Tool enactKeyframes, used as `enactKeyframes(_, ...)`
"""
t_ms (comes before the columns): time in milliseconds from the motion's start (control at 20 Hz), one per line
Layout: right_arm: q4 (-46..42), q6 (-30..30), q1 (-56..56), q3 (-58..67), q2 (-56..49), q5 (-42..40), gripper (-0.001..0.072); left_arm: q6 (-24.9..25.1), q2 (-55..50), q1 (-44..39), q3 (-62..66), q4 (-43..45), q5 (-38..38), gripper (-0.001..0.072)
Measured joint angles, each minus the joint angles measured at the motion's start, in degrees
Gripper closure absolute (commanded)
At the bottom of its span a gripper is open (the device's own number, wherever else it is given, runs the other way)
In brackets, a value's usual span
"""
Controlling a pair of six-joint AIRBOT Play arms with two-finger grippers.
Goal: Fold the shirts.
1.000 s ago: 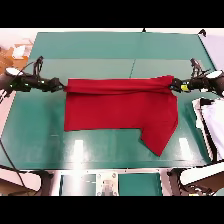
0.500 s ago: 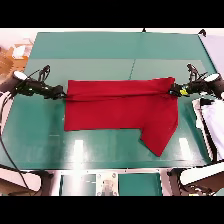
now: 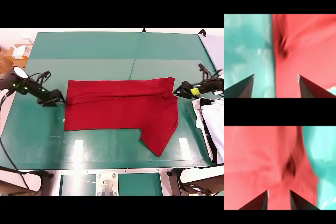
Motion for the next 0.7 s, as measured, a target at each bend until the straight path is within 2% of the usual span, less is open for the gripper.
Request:
enactKeyframes(150, -0.5, 0.3, -4.8, -7.6, 7.1, 3.3, 0.0401, -4.2, 6.5, 0.0, -6.8, 5.1, -4.0, 0.0096)
enactKeyframes(300, -2.6, 0.2, -11.2, -17.0, 14.7, 2.9, 0.0401, -8.0, 17.0, 0.0, -18.0, 7.1, -3.9, 0.0095)
enactKeyframes(500, -3.7, 0.2, -19.3, -28.7, 23.5, -0.4, 0.0400, -11.6, 34.1, -0.1, -36.0, -0.9, 4.3, 0.0095)
enactKeyframes(700, -3.5, -0.1, -22.8, -35.4, 28.0, -1.9, 0.0400, -14.4, 45.3, -2.8, -51.9, -11.5, 17.8, 0.0096)
